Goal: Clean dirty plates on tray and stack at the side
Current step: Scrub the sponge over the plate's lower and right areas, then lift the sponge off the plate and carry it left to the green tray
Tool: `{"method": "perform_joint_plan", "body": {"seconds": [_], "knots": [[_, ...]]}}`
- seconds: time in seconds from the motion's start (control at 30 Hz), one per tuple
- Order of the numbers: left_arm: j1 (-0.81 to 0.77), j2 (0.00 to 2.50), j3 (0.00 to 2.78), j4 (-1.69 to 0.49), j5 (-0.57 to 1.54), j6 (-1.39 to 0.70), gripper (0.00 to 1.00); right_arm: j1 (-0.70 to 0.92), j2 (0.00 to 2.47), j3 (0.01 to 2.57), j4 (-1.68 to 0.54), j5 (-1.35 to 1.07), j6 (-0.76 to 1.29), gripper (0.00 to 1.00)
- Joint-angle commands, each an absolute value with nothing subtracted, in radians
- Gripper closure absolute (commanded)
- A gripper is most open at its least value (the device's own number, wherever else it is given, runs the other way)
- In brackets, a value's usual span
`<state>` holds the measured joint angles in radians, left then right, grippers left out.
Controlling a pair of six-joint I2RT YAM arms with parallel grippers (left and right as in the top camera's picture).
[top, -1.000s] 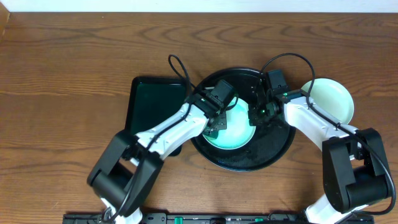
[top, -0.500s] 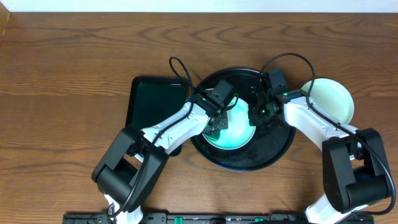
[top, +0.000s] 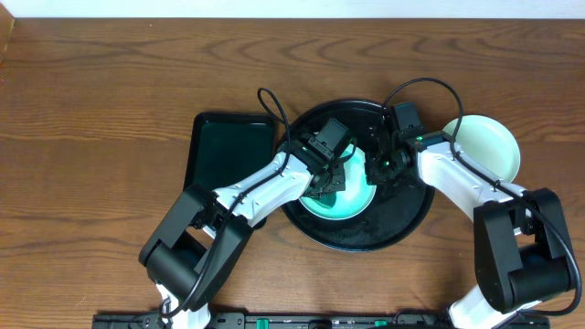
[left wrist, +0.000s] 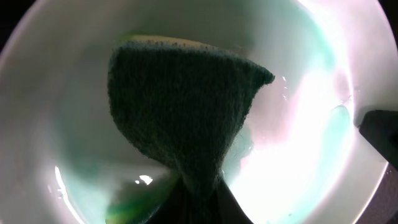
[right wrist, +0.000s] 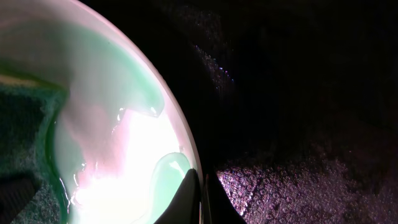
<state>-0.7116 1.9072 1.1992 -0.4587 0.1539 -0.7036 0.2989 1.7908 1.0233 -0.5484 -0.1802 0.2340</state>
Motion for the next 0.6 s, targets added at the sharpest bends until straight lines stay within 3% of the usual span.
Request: {"method": "perform_joint_plan", "body": {"seconds": [0.0,0.57], "knots": [[-0.743,1.891,1.195,-0.449,0.280,-0.700,0.93,0.310,1.803,1.018,-0.545,-0.215,0.231,0.99],[-0.593,1.618,1.195,-0.527,0.277,-0.631,0.93,0.310,1.803,1.018,-0.545,-0.215,0.231,0.99]]}}
